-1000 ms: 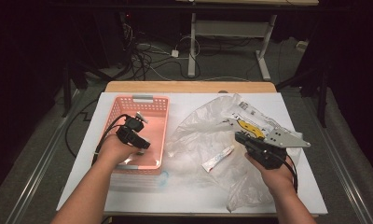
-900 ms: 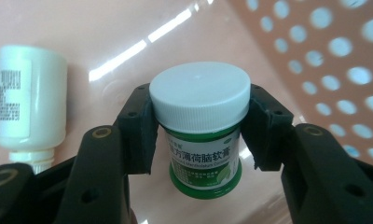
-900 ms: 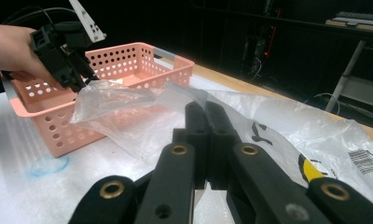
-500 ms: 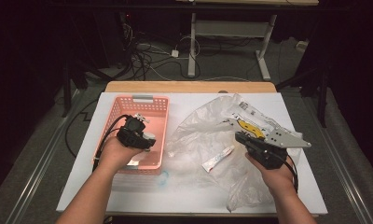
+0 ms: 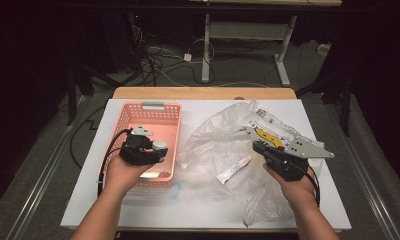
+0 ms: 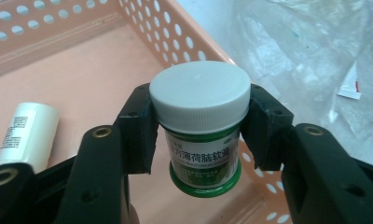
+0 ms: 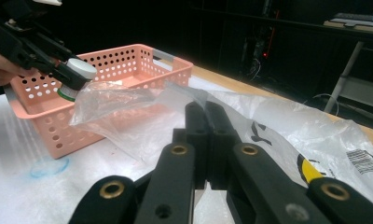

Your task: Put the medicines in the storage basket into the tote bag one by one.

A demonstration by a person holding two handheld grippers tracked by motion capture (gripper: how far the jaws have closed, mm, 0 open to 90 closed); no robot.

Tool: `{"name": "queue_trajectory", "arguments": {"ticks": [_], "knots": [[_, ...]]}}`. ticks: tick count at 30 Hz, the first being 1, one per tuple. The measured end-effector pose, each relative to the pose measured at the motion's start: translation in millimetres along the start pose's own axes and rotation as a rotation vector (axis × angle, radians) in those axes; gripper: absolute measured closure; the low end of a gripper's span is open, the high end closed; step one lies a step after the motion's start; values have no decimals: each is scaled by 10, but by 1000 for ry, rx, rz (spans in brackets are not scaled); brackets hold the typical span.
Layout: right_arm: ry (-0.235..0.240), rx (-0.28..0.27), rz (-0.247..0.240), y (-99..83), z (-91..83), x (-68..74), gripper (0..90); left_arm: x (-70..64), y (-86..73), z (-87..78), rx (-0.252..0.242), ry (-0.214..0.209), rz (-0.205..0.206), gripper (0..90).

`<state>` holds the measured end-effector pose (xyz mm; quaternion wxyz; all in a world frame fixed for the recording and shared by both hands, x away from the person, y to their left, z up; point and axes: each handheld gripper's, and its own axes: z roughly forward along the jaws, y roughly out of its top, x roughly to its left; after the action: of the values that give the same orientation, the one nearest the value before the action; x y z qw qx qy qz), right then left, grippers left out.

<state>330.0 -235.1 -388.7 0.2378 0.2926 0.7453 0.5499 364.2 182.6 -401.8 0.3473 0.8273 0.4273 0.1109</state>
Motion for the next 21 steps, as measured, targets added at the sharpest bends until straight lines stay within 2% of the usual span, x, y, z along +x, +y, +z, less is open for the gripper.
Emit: {"name": "queue_trajectory", "arguments": {"ticks": [2,4,8,11,14,21], "knots": [[1,2,1,-1,2,5,900,-52,-49,-16,-32,21,12,490],[2,2,1,-1,3,8,900,-105,-88,-17,-40,32,35,490],[2,2,-3,-2,8,20,900,-133,-154,-22,-75,11,19,490],[4,3,-7,0,9,28,900,-125,-173,-44,-94,12,15,490],[1,1,-8,4,4,31,900,-111,-195,-87,-134,-3,-5,490],[-1,0,-10,6,0,27,900,-129,-247,-141,-189,-12,3,490]]}}
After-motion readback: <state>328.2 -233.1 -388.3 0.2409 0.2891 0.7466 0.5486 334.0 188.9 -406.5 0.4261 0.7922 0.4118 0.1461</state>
